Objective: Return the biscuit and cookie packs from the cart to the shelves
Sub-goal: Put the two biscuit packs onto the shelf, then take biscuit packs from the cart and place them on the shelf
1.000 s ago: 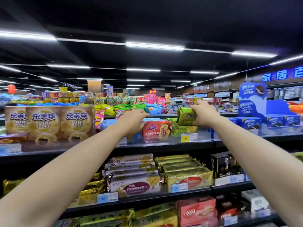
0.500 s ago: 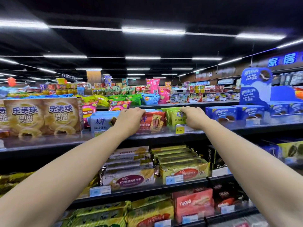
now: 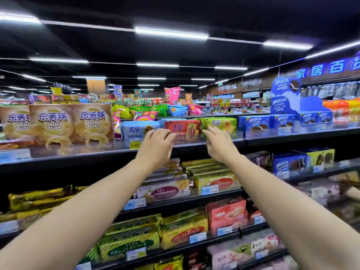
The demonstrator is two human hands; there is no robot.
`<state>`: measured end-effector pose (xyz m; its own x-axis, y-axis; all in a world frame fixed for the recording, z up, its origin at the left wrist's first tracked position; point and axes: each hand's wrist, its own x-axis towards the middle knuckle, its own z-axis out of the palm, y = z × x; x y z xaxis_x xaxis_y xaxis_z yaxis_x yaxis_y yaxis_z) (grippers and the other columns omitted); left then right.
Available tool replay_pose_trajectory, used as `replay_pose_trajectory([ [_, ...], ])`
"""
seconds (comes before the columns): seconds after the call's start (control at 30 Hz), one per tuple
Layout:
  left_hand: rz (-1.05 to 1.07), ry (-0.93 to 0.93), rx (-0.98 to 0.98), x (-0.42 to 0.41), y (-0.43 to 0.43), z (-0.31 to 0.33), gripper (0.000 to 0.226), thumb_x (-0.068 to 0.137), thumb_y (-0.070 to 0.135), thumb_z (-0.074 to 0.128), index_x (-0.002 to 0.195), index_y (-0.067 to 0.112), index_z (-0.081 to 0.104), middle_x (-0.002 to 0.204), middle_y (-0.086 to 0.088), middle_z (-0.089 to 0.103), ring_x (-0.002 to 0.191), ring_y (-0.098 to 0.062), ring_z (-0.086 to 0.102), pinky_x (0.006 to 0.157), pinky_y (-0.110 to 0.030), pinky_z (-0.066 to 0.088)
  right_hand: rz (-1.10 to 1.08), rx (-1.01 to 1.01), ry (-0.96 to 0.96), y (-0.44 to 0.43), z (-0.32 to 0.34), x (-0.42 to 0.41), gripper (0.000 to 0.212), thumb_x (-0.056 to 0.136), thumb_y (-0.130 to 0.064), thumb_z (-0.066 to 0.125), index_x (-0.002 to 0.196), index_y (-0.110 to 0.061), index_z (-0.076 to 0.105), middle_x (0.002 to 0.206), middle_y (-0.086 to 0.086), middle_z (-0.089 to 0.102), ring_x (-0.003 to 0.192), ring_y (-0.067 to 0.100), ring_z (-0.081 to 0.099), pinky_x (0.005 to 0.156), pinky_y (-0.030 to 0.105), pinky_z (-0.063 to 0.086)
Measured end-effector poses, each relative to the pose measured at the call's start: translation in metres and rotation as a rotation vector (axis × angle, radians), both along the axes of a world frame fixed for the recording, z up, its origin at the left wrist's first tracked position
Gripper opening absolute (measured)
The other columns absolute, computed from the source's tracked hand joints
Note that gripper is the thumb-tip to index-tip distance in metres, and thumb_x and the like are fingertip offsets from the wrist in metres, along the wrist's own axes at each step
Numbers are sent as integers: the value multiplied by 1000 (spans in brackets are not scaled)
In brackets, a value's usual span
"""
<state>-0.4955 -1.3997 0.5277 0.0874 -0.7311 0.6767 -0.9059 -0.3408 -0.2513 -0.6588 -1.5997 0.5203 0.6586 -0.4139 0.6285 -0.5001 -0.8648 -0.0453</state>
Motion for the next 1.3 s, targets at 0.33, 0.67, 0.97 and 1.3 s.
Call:
replay_pose_trajectory([
  [0.33, 182, 111, 171, 40, 221, -104, 46, 100, 38, 48, 142, 20, 53, 144, -3, 52, 134, -25, 46, 114, -47, 30, 211, 3, 80, 218, -97, 91, 47, 95, -15, 51, 142, -11, 52, 148, 15, 49, 138, 32, 44, 112, 44, 36],
  [0.67, 537, 354, 305, 111, 535, -223, 43, 102, 39, 43, 142, 23, 50, 143, 0, 51, 133, -24, 44, 115, -44, 27, 577, 68, 373, 526, -224, 229, 51, 102, -23, 45, 153, -19, 38, 159, 9, 36, 146, 27, 33, 118, 43, 29],
  [0.97, 874, 564, 270, 132, 757, -303, 41, 100, 39, 46, 137, 24, 52, 136, -3, 54, 128, -29, 47, 110, -45, 32, 844, 45, 629, 738, -292, 323, 44, 102, -28, 46, 145, -22, 46, 148, 5, 49, 136, 29, 45, 103, 43, 41],
  [1.3, 1260, 732, 379, 153, 951, -314, 31, 96, 30, 47, 124, 27, 59, 120, -2, 64, 115, -29, 58, 98, -41, 37, 1207, 65, 812, 938, -326, 422, 42, 98, -29, 49, 139, -24, 51, 141, 7, 56, 128, 30, 53, 100, 45, 47],
])
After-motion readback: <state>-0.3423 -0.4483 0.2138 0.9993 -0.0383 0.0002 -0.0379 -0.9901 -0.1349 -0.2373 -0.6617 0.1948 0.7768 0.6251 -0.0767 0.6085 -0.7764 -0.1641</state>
